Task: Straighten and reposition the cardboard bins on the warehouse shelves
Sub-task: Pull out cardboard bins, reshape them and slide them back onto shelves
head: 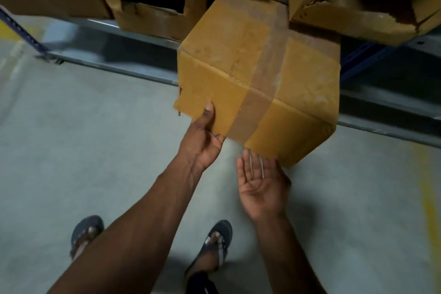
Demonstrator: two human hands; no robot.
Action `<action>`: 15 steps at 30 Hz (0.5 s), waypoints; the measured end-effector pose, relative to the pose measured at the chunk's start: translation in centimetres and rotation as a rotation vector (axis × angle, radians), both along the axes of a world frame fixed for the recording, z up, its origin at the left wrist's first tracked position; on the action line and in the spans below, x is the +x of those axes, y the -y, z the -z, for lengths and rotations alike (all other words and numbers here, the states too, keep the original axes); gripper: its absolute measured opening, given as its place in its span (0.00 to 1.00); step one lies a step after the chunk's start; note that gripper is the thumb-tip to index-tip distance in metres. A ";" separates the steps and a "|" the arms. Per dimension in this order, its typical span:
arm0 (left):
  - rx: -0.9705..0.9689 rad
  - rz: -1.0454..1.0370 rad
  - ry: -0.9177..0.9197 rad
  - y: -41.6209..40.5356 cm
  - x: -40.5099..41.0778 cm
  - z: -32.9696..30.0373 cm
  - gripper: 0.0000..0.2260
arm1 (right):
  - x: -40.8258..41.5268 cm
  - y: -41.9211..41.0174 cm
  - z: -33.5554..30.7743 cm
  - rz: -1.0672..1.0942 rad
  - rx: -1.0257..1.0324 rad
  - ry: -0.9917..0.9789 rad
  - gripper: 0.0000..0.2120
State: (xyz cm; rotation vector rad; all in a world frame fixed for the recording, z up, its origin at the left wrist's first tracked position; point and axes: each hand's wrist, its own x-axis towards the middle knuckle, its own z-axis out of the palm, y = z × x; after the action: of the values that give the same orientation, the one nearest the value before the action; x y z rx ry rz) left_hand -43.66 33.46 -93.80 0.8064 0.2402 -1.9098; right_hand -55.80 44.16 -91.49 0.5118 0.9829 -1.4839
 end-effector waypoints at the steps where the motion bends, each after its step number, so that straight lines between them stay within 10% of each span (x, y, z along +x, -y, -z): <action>1: 0.002 0.015 -0.001 -0.4 0.6 -0.7 0.18 | 0.6 -0.7 -0.9 0.009 -0.004 0.001 0.18; 15: 0.055 0.128 -0.107 -3.7 4.2 2.0 0.37 | 5.4 -2.2 3.1 0.254 0.053 -0.012 0.20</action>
State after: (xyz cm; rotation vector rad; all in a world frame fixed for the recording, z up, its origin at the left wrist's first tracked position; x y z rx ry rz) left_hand -39.42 37.20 -95.82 0.7722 0.3143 -2.0775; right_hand -50.36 46.35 -94.55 0.6869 0.9958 -1.6910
